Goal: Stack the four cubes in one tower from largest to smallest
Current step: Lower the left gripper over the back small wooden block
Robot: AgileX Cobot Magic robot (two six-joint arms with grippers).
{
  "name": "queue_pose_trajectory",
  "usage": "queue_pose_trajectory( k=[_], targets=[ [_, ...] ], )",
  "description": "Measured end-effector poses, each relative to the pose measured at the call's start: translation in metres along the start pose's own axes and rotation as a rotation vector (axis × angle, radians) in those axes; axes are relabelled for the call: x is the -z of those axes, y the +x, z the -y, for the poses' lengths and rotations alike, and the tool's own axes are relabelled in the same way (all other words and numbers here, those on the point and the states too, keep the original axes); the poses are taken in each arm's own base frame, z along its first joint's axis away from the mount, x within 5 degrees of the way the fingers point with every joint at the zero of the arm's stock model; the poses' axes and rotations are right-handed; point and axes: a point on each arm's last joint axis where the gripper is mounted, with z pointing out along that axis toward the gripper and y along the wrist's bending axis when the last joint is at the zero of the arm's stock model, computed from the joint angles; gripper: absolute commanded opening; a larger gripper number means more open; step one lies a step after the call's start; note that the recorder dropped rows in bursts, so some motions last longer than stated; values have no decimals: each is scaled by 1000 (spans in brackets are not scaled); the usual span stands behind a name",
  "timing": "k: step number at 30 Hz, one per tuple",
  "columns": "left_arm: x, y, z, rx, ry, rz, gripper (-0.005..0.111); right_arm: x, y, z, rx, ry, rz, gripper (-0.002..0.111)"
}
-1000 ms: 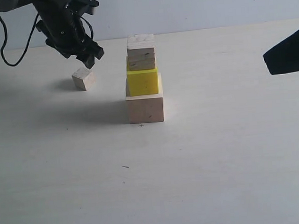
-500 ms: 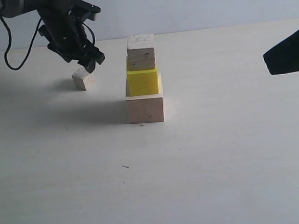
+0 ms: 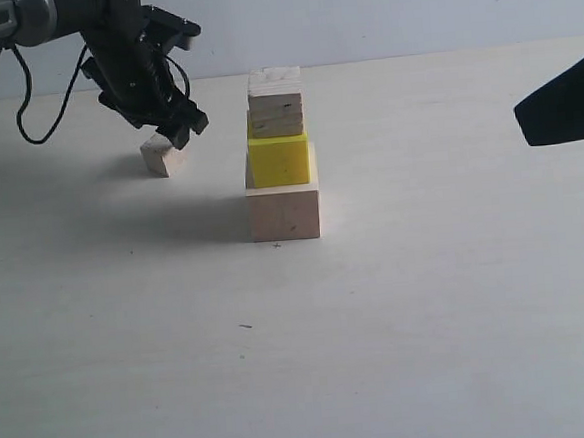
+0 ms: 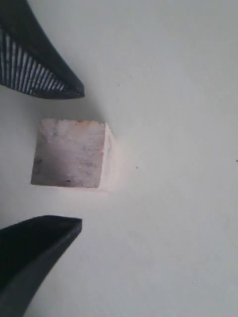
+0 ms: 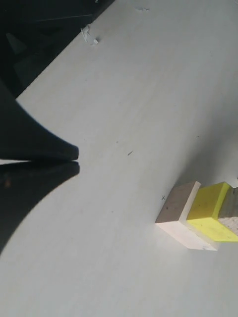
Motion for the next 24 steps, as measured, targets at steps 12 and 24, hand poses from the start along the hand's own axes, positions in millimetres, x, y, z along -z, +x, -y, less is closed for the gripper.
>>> queue_pose_trajectory(
  k=[12,24],
  targets=[
    [-9,-2,-1,-13,-20,24,64,0,0,0,0,0,0,0],
    [-9,-2,-1,-53,-24,26,64,0,0,0,0,0,0,0]
  ],
)
